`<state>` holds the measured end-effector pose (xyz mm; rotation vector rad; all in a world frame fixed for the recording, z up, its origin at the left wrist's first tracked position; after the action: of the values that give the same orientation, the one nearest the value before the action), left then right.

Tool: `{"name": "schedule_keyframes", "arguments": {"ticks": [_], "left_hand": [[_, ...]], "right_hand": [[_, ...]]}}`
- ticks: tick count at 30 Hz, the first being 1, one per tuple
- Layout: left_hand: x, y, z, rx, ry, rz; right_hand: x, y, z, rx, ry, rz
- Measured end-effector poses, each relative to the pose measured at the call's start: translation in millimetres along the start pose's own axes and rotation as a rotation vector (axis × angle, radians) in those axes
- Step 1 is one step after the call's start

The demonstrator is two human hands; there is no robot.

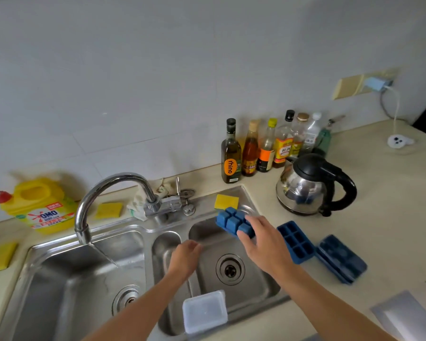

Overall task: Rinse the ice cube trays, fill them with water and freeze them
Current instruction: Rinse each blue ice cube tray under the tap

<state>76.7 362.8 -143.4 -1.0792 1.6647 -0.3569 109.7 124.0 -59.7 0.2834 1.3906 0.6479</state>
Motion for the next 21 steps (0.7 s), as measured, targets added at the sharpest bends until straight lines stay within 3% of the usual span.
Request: {"name": "schedule_keyframes", "arguments": {"ticks": [2, 4, 9, 11, 13, 17, 19, 21], "left_hand": [[7.7, -9.4, -5.3, 0.023, -0.015, 0.017], [13.7, -15.1, -9.0, 0.035, -0.027, 0.043], [20.3, -25.5, -9.8, 0.041, -0.049, 0.117], [20.5, -28.4, -7.1, 0.034, -0.067, 0.098], [20.6, -29.8, -3.2, 0.045, -0.083, 0.121], [20.3, -22.7, 5.8, 0.069, -0.077, 0.117], [19.1, -14.9, 13.3, 0.067, -0.072, 0.108], [20.0, -7.0, 21.0, 0.037, -0.060, 0.103]], "right_hand": [[13.1, -14.8, -13.6, 0.033, 0.180, -0.069], [6.2, -21.2, -16.3, 0.041, 0.216, -0.055], [-72.0, 19.6, 20.9, -0.176, -0.180, 0.247], [-82.5, 25.9, 27.7, -0.263, -0.255, 0.299], [-60.8, 11.0, 22.3, -0.246, -0.195, 0.264], [38.0, -57.6, -30.2, 0.005, 0.336, -0.108], [44.0, -63.9, -34.3, 0.045, 0.355, -0.085], [24.8, -41.9, -11.5, -0.010, 0.196, 0.012]]}}
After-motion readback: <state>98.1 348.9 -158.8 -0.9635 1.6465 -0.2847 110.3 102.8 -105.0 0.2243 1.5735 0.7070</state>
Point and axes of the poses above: each hand's wrist, its own z-axis towards the middle knuckle, its own x-axis out of the palm, y = z × x, the point moved 8 cm from there along z, towards the middle knuckle, and after that the axes turned 2 degrees about x, right-handed, at the moved point
